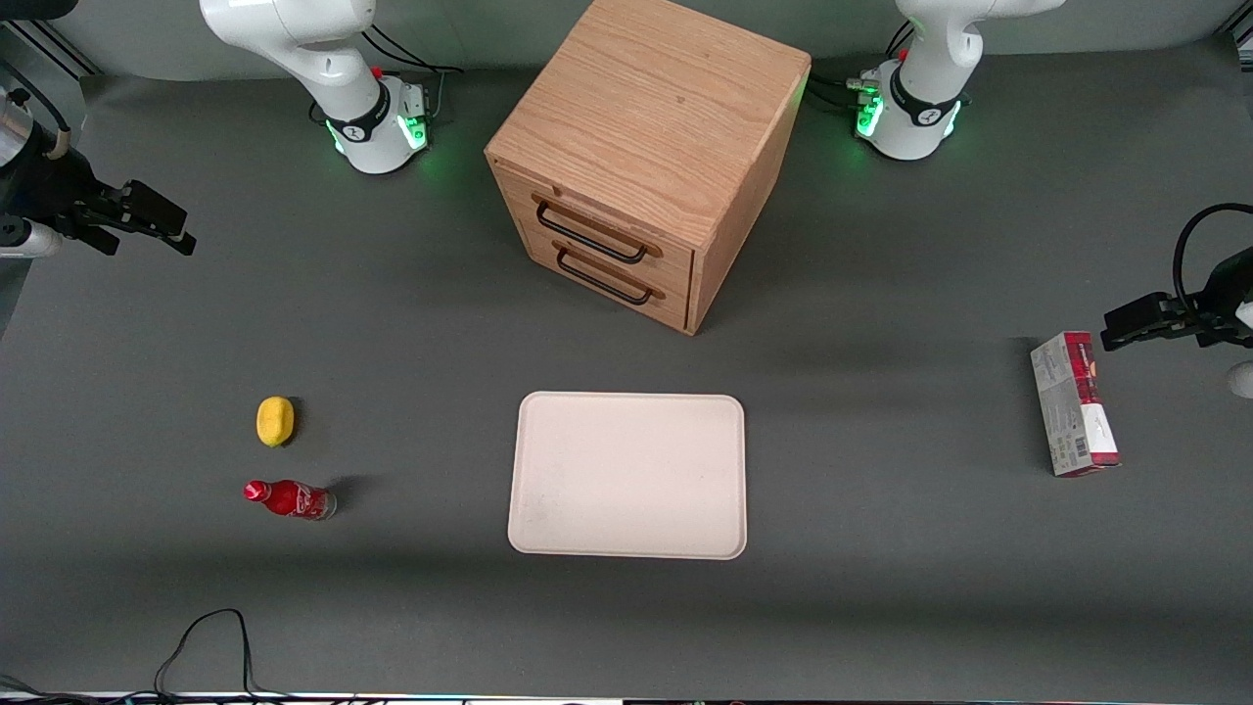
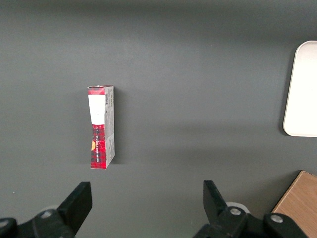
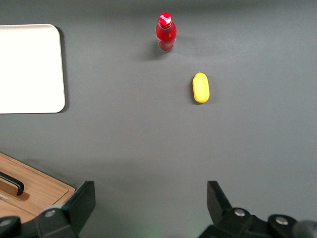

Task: Place coke bottle on tray
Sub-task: 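Move the open right gripper down over the red Coca-Cola bottle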

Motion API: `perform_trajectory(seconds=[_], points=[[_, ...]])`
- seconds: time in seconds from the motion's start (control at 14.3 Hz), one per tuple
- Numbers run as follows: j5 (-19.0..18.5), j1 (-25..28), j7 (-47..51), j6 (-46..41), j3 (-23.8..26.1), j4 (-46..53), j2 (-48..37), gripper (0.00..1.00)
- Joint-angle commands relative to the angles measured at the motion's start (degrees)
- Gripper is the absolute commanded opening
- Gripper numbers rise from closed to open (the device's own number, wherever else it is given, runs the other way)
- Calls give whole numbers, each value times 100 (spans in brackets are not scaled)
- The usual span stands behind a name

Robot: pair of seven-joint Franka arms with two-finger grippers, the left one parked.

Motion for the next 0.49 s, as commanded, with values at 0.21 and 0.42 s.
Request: perform_trajectory(seconds=[0.21, 0.42], points=[[-61, -30, -86, 7, 58, 91, 441, 100], [-62, -74, -104, -19, 23, 966, 1283, 100]])
